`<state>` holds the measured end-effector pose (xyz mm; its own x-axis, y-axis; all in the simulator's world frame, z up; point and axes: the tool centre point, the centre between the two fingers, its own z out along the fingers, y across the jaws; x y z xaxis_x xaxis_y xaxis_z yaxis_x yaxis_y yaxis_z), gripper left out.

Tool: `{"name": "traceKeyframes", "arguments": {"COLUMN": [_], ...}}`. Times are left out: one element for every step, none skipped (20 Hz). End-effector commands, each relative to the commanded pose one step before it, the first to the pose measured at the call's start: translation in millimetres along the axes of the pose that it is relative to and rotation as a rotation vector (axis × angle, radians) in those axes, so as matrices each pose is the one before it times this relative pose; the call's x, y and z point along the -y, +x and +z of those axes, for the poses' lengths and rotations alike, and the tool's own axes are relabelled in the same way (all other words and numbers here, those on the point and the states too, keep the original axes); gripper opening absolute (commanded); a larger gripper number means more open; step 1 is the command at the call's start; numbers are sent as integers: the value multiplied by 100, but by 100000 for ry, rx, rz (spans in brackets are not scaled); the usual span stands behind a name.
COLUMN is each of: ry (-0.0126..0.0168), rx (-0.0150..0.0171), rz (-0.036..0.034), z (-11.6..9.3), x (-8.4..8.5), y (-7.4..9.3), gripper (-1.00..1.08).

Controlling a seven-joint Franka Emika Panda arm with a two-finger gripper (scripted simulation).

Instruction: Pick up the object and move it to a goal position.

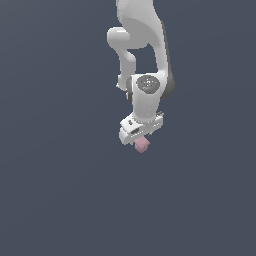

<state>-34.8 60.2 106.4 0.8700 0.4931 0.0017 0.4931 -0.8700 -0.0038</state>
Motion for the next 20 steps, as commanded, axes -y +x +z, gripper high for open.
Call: {"name": "traceKeyframes", "arguments": {"ry": [-189, -40, -33, -27, -22, -17, -14, -10, -8, -5, -3, -1, 37, 0, 0, 0, -2, 0, -1, -1], "rx": [57, 30, 26, 21, 18, 14, 11, 9, 6, 4, 3, 1, 29, 0, 0, 0, -3, 0, -3, -4], "rz": [-5998, -1899, -1720, -1541, -1360, -1180, -1001, -817, -637, -453, -276, -98, 568, 0, 0, 0, -69, 0, -69, -69], "z": [597, 194, 175, 156, 137, 118, 99, 81, 63, 45, 27, 9, -37, 34, 101, 168, 233, 301, 364, 427], "x": [484, 167, 153, 139, 124, 109, 94, 76, 60, 42, 27, 12, -38, -1, -3, -6, 26, -9, 23, 21], "y": [-217, -64, -55, -47, -40, -34, -27, -22, -16, -12, -6, 0, 6, -2, -6, -11, 6, -20, -4, -9], "gripper": [100, 100, 100, 100, 100, 100, 100, 100, 100, 100, 100, 100, 100, 100, 100, 100, 100, 100, 100, 100]}}
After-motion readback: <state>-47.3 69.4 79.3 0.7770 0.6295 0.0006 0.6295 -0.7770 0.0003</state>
